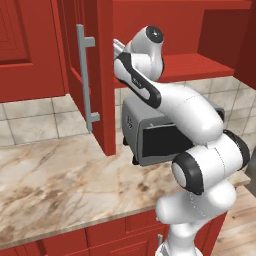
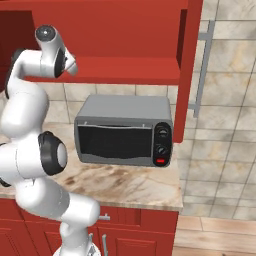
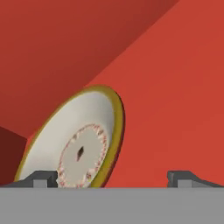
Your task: Take the smaller bowl and place it next to the appetizer plate on the dining counter , and place the larger bowl next to the plate with cooked food.
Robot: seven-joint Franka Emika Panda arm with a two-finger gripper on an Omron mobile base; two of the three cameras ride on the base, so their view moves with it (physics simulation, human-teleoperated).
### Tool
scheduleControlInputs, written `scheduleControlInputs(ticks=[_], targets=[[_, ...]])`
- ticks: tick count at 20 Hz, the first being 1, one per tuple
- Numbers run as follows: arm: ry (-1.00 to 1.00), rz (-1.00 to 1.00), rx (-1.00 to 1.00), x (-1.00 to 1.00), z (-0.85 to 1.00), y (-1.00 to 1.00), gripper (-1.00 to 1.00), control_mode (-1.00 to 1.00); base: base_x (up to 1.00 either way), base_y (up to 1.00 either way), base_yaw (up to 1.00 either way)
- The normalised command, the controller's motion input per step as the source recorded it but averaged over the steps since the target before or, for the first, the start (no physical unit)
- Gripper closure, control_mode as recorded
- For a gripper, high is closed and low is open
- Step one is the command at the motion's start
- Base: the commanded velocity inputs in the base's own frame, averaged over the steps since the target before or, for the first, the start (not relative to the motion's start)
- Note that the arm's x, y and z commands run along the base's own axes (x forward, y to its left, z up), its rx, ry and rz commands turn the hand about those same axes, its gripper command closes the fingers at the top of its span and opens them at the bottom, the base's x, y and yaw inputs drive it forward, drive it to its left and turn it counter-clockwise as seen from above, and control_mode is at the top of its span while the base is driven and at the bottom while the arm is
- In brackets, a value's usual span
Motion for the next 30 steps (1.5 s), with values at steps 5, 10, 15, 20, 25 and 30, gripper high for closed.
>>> scheduleControlInputs(ticks=[5,10,15,20,25,30], targets=[[0.02,0.0,0.0,0.48,-0.15,0.25,-1.0,-1.0,0.0,0.0,0.0],[0.0,0.0,0.0,0.47,-0.3,0.26,1.0,-1.0,0.0,0.0,0.0],[0.0,0.0,0.0,0.25,-0.21,0.1,1.0,-1.0,0.0,0.0,0.0],[0.0,-0.05,0.0,-0.25,-0.07,-0.17,1.0,-1.0,0.0,0.0,0.0],[0.0,-0.16,0.0,-0.92,-0.04,-0.55,1.0,-1.0,0.0,0.0,0.0],[-0.06,-0.22,0.0,-1.0,-0.24,-0.81,1.0,-1.0,0.0,0.0,0.0]])
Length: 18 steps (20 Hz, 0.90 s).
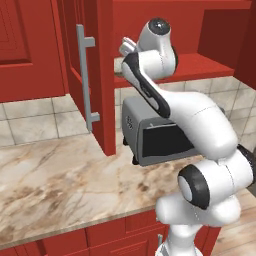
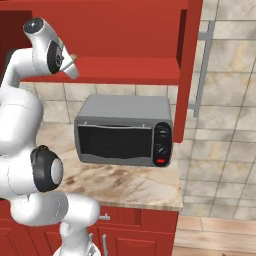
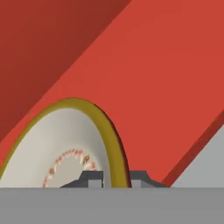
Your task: Take the smaller bowl and place it next to the appetizer plate on the dining counter , and place the larger bowl next to the plate with cooked food.
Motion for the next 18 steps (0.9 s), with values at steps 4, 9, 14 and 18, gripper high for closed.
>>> scheduleControlInputs(ticks=[4,9,14,18], targets=[[-0.1,-0.15,0.03,-1.0,-0.05,-1.0,1.0,-1.0,0.0,0.0,0.0],[-0.04,-0.02,0.14,-1.0,0.03,-0.83,1.0,-1.0,0.0,0.0,0.0],[0.01,0.02,0.02,-1.0,0.03,-0.14,1.0,-1.0,0.0,0.0,0.0],[0.09,0.0,0.0,-1.0,0.13,0.0,1.0,-1.0,0.0,0.0,0.0]])
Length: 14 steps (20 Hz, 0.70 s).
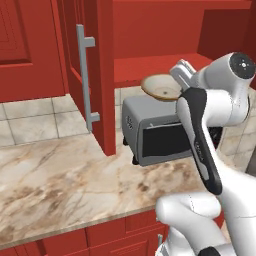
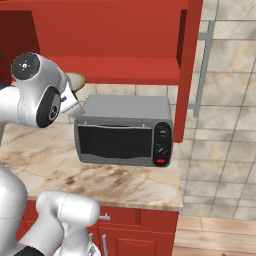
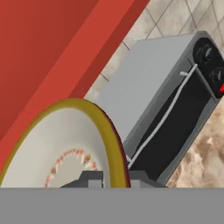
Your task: Take the smaller bowl and place it next to the appetizer plate on the dining counter , and place the larger bowl next to the plate with cooked food.
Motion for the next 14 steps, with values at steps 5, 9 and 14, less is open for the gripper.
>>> scheduleControlInputs(ticks=[5,9,14], targets=[[0.07,-0.01,0.0,-0.4,0.01,0.0,1.0,1.0,-0.6,-0.07,-0.03],[0.0,0.0,0.0,0.0,0.0,0.0,1.0,1.0,-1.0,-0.4,-0.03],[0.0,0.0,0.0,0.0,0.0,0.0,1.0,1.0,-1.0,-0.35,0.0]])
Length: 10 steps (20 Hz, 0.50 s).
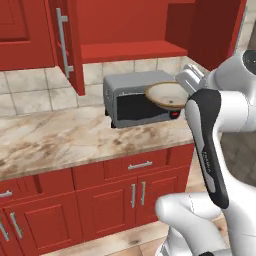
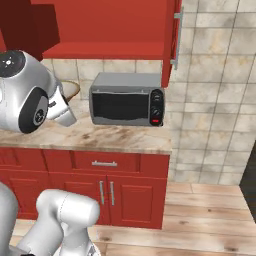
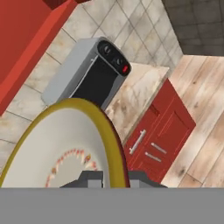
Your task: Take the smaller bowl and place it next to the appetizer plate on the dining counter , and place the larger bowl next to the plate with cooked food.
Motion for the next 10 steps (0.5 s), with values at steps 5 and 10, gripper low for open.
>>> scheduleControlInputs(ticks=[5,10], targets=[[0.0,0.0,0.0,0.0,0.0,0.0,1.0,1.0,-1.0,-0.22,0.0],[0.0,0.0,0.0,0.0,0.0,0.0,1.0,1.0,-1.0,-0.23,0.0]])
